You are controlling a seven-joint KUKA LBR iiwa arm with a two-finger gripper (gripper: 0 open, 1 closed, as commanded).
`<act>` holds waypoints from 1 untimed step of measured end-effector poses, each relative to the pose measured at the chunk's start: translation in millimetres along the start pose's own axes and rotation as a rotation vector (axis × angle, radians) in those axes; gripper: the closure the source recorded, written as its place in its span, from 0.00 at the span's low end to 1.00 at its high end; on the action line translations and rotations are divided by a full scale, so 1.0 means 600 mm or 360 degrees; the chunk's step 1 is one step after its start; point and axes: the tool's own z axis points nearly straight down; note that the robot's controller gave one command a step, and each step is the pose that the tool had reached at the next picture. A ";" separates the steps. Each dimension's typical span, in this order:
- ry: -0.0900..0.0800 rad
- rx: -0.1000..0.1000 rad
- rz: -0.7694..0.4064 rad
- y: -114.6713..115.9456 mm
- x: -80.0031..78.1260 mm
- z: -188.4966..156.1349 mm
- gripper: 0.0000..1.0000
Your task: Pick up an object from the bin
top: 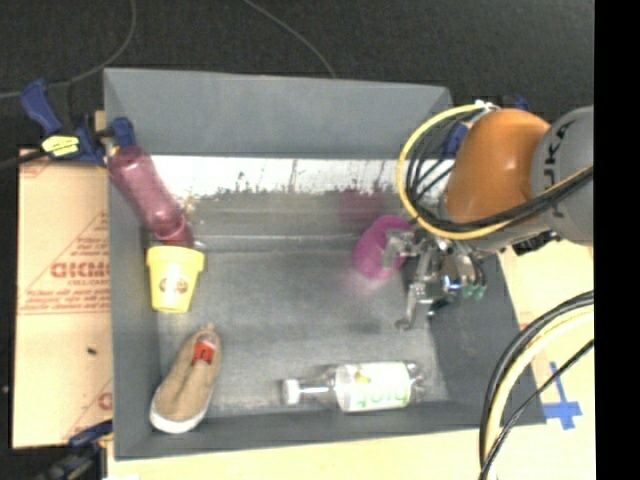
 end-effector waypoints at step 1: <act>-0.0010 0.0002 -0.0005 0.000 -0.002 -0.007 0.00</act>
Offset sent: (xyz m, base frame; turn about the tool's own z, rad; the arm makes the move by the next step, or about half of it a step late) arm -0.0548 0.0134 -0.0696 -0.4422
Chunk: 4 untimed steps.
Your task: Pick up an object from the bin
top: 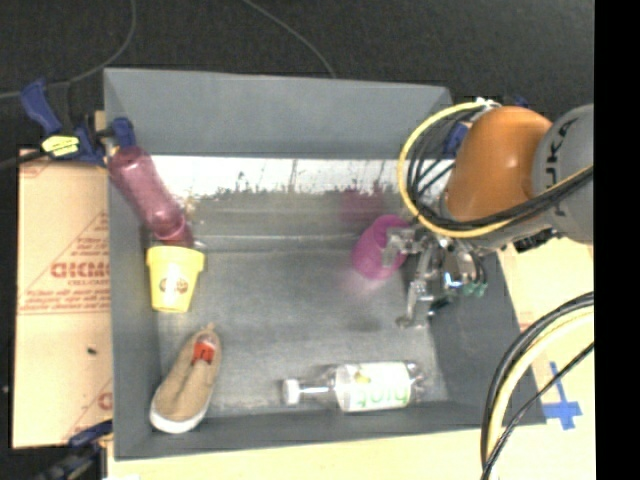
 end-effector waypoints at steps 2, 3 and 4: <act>-0.0007 0.0004 -0.0759 0.000 0.121 0.027 0.00; -0.0019 0.0000 -0.0470 0.127 0.171 0.072 0.00; -0.0020 0.0006 -0.0671 0.115 0.150 0.120 0.00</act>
Offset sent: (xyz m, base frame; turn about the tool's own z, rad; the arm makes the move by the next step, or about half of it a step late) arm -0.0742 0.0016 -0.0184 -0.4799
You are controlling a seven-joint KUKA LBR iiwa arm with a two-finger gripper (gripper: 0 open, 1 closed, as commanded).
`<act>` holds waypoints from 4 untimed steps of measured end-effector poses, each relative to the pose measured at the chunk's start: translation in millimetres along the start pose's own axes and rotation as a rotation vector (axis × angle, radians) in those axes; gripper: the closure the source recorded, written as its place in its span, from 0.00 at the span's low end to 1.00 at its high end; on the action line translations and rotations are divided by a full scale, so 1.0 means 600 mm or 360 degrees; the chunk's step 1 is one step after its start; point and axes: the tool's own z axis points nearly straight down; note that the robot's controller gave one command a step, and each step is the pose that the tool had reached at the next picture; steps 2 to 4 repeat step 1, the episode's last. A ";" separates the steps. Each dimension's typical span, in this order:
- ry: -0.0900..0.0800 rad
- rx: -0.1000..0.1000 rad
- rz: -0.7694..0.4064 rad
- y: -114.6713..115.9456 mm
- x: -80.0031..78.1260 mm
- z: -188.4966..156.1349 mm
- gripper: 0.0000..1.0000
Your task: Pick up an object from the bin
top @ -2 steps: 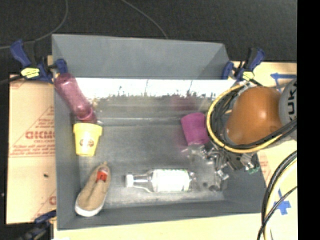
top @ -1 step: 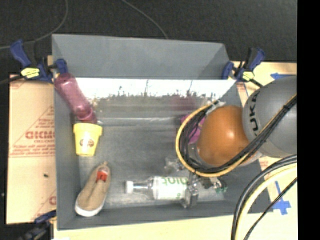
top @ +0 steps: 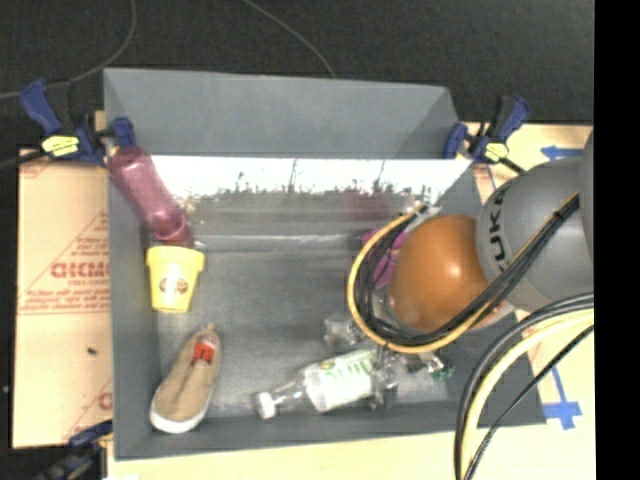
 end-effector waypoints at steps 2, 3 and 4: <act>0.0003 -0.0008 0.0359 -0.024 0.032 0.001 1.00; 0.0003 -0.0008 0.0359 -0.024 0.032 0.001 1.00; 0.0003 -0.0008 0.0359 -0.024 0.032 0.001 1.00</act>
Offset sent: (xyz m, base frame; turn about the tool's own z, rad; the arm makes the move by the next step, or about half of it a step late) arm 0.0000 0.0000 0.0000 0.0000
